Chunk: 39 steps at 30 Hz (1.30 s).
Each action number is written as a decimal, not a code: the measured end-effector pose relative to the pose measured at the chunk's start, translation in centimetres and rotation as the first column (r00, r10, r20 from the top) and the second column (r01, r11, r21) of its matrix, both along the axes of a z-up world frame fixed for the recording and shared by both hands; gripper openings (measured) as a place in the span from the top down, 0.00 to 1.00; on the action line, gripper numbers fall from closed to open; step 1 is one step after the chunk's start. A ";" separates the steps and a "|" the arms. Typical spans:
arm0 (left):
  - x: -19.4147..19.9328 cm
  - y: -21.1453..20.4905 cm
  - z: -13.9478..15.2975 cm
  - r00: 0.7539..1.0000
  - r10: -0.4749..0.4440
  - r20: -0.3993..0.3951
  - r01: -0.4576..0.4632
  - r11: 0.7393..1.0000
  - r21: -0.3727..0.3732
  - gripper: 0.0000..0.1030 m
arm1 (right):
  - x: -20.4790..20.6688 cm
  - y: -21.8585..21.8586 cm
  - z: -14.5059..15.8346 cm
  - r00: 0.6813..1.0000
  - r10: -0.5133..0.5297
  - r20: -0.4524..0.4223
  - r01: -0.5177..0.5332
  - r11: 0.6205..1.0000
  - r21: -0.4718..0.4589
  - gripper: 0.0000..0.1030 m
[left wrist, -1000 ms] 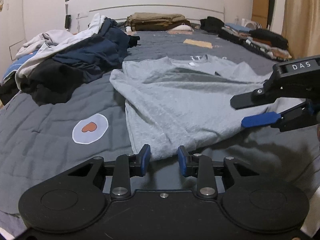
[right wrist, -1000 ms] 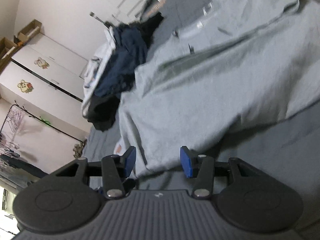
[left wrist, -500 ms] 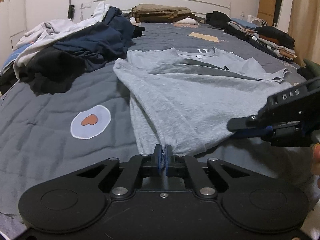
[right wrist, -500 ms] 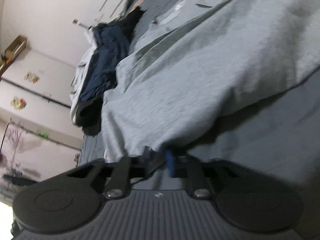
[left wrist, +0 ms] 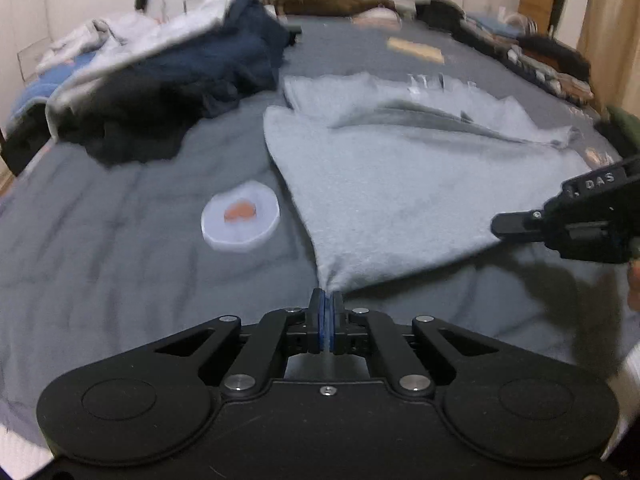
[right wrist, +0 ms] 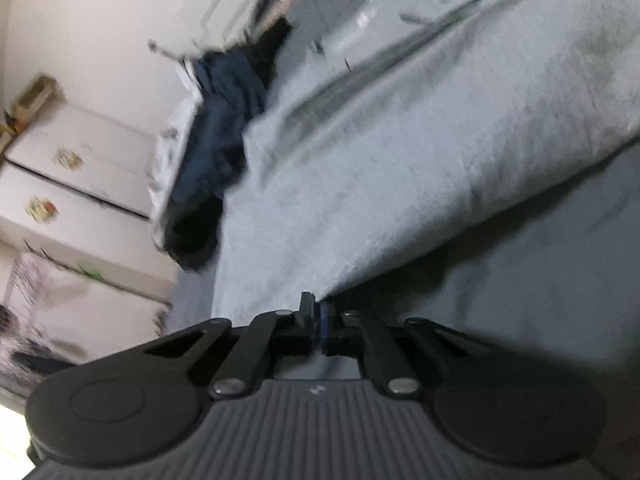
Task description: Fold clothes
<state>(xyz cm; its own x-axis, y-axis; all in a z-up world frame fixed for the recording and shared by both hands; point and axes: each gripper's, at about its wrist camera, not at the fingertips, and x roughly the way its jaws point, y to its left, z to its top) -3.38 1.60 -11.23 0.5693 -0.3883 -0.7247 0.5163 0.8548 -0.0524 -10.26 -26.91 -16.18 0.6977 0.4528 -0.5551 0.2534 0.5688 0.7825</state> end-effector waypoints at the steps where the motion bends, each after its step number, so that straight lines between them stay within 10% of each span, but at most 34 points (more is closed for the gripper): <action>1: -0.2 0.3 0.2 1.000 0.006 0.003 -0.006 1.000 -0.023 0.97 | 0.1 0.1 -0.3 1.000 0.016 -0.019 -0.016 1.000 0.001 0.97; 4: 0.3 1.3 0.8 1.000 0.022 -0.022 -0.025 0.989 -0.146 0.73 | 0.1 0.4 -0.5 0.998 0.042 -0.043 -0.042 0.999 -0.004 0.94; 6: 0.4 0.8 0.6 0.999 0.034 -0.002 -0.034 0.987 -0.158 0.37 | -0.1 0.6 0.0 0.999 0.038 -0.024 -0.038 0.999 -0.032 0.94; 10: 1.4 -0.2 -0.4 0.997 0.069 -0.028 -0.073 0.978 -0.196 0.40 | -0.5 0.3 0.1 1.000 0.023 -0.020 -0.023 0.999 -0.039 0.93; 14: 2.7 -0.3 -1.8 0.988 0.100 -0.116 -0.122 0.972 -0.200 0.88 | -0.9 -0.8 0.2 0.999 -0.019 -0.029 0.017 0.999 -0.046 0.93; 22: 2.7 2.8 0.1 0.963 0.208 -0.171 -0.243 0.944 -0.222 0.85 | -3.8 -6.2 1.3 0.981 -0.194 -0.015 0.192 0.978 -0.080 0.91; 26: 1.4 3.4 -0.4 0.942 0.200 -0.270 -0.295 0.875 -0.383 0.52 | -5.5 -9.1 1.2 0.963 -0.269 -0.033 0.266 0.962 -0.063 0.78; 33: 0.5 2.1 -3.1 0.886 0.187 -0.424 -0.411 0.741 -0.532 0.52 | -8.2 -12.7 0.7 0.908 -0.417 -0.041 0.415 0.909 -0.048 0.62; 39: 1.8 1.6 -4.5 0.861 0.252 -0.441 -0.482 0.681 -0.551 0.52 | -9.5 -15.8 -1.2 0.860 -0.509 -0.050 0.508 0.861 -0.022 0.59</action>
<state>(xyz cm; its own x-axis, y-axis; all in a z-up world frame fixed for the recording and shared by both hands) -1.62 3.15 -15.71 0.5601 -0.6189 -0.5507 0.0241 0.6767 -0.7359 -19.74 -42.73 -17.39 0.7997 0.0384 -0.5992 0.5494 0.3560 0.7559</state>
